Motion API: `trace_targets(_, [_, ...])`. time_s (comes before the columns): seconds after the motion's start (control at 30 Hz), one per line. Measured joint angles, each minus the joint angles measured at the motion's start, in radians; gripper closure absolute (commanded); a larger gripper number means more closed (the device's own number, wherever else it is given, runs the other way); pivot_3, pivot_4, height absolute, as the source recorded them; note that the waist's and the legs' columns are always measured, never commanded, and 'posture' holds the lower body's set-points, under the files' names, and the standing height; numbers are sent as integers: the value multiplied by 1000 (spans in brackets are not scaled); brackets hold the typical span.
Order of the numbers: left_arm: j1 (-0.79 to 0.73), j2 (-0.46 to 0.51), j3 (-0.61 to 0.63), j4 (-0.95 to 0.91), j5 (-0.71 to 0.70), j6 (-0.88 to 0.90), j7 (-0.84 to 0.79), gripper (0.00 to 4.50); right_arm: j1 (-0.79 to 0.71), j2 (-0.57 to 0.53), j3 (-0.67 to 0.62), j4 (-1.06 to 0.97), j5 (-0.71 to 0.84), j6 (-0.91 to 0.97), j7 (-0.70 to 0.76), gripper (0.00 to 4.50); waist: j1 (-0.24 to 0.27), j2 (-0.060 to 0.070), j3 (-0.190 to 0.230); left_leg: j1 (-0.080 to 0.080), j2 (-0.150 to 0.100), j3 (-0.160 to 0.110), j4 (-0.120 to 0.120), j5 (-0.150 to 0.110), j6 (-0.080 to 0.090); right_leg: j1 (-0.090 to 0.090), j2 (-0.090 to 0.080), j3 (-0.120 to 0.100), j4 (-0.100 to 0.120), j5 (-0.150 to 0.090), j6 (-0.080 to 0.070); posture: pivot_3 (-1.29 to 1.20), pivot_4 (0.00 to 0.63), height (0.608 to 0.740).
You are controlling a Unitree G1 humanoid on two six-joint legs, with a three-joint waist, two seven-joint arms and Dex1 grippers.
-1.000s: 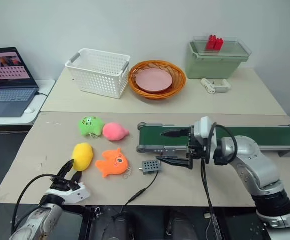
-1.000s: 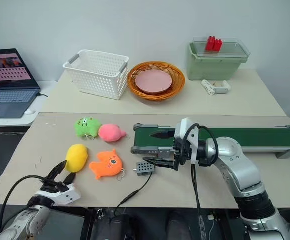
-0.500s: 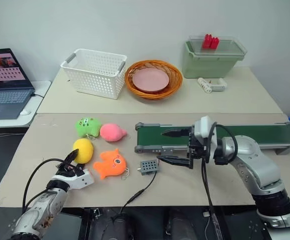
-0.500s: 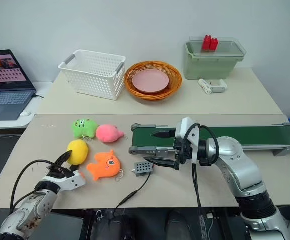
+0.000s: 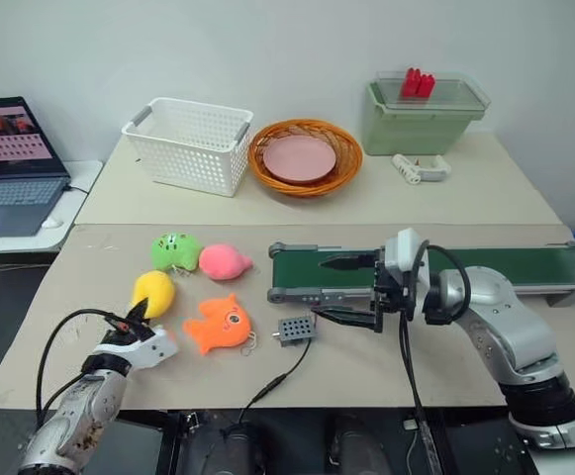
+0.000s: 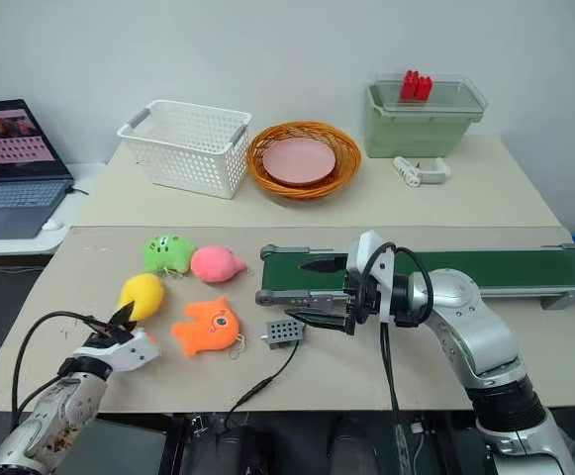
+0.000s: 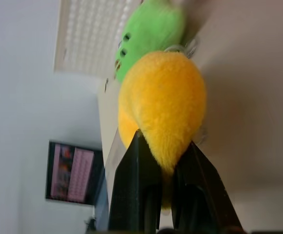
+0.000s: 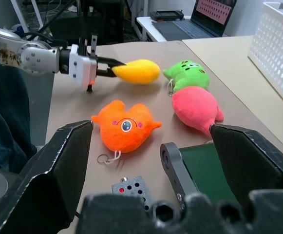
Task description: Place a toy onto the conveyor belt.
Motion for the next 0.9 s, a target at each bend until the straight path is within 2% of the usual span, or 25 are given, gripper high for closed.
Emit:
trace_targets(0.13, [-30, -111, 125, -207, -284, 134, -112, 4468, -5, 0, 0, 14, -3, 0, 7, 0, 5, -1, 0, 0, -1, 0, 2, 2, -3, 2, -3, -2, 0, 0, 0, 0, 150, 740])
trace_targets(0.27, [-81, -199, 130, -360, -476, 284, -201, 4468, -8, -4, -1, 25, -5, 0, 15, 0, 3, -1, 0, -1, -1, 0, 6, 1, -2, 3, -1, -1, 0, 1, 2, 0, 150, 740])
trace_targets(0.4, [-178, -268, 162, -448, -624, 486, -207, 4468, -7, -9, -1, 32, -8, 0, 17, 0, 3, -2, 1, -2, -1, 0, 8, 1, -1, 4, 3, -1, 0, 1, 3, 0, 150, 740])
trace_targets(0.5, [-254, -309, 184, -469, -749, 635, -225, 4468, -7, -13, -2, 36, -16, 0, 10, 0, 3, -2, 1, -1, -1, 0, 8, 1, -1, 5, 5, 0, 0, 1, 3, 0, 150, 740])
trace_targets(0.7, [-492, -492, 243, -462, -1234, 921, -264, 4468, 29, -25, -18, 35, -35, 0, -12, 0, 7, -7, 3, -5, -1, -2, 15, 1, 0, 8, 7, 1, -1, 3, 8, 0, 150, 740])
trace_targets(0.8, [-541, -558, 286, -407, -1446, 1036, -217, 4468, 50, -34, -35, 32, -41, 0, -25, 0, -2, -8, 4, -4, -1, -2, 15, 1, 0, 10, 9, 3, -2, 4, 9, 0, 150, 740])
trace_targets(0.9, [-558, -596, 300, -332, -1581, 1113, -161, 4468, 61, -47, -51, 19, -41, 0, -34, 0, -2, -10, 6, 0, 0, -3, 15, 1, -1, 14, 10, 3, -8, 4, 10, 0, 150, 740])
